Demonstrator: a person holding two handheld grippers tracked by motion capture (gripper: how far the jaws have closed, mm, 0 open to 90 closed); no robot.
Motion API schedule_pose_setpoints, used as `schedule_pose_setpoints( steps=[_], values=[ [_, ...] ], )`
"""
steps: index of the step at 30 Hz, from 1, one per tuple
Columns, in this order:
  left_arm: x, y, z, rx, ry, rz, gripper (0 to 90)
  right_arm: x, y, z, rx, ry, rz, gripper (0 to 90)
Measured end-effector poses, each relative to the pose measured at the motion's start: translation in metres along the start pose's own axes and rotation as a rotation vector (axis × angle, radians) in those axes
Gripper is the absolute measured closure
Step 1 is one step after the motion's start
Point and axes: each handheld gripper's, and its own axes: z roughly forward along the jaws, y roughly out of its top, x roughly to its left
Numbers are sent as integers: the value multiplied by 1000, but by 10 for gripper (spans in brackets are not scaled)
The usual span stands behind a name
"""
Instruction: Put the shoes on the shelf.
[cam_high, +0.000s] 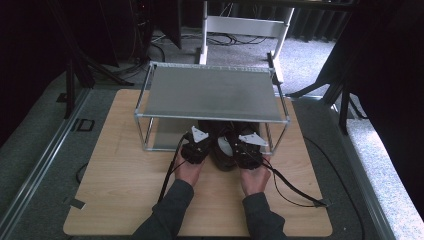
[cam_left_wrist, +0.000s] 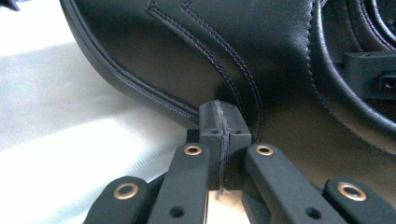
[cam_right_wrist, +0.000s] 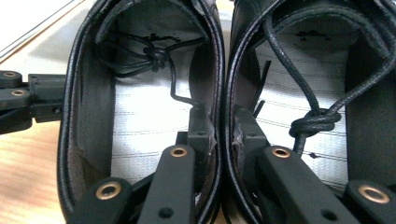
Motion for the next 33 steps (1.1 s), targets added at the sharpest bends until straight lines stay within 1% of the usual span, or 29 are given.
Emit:
schedule_pose_setpoints(
  steps=[3,6,7,8,9,10,12,13,18,25,33],
  values=[
    [1,2,2,-7,7,6,900,1,0,3,-15,0,14,801],
    [2,2,8,-18,18,14,900,1,0,6,-28,-19,21,800],
    [2,2,8,-18,18,14,900,1,0,6,-28,-19,21,800],
    [1,2,12,-21,26,9,900,2,-1,8,-33,-31,25,800],
    [1,2,12,-21,26,9,900,2,-1,8,-33,-31,25,800],
    [2,2,14,-23,34,8,900,2,-1,11,-35,-39,38,800],
    [2,2,17,-23,43,5,900,2,-1,12,-36,-41,41,800],
    [3,2,20,-24,52,2,900,3,-2,16,-38,-46,52,800],
    [6,3,25,-19,71,6,900,5,-4,24,-53,-54,68,799],
    [7,4,33,-31,97,2,900,5,-3,31,-73,-67,69,799],
    [5,8,41,-40,128,-9,900,5,-2,36,-91,-85,93,798]
  ],
)
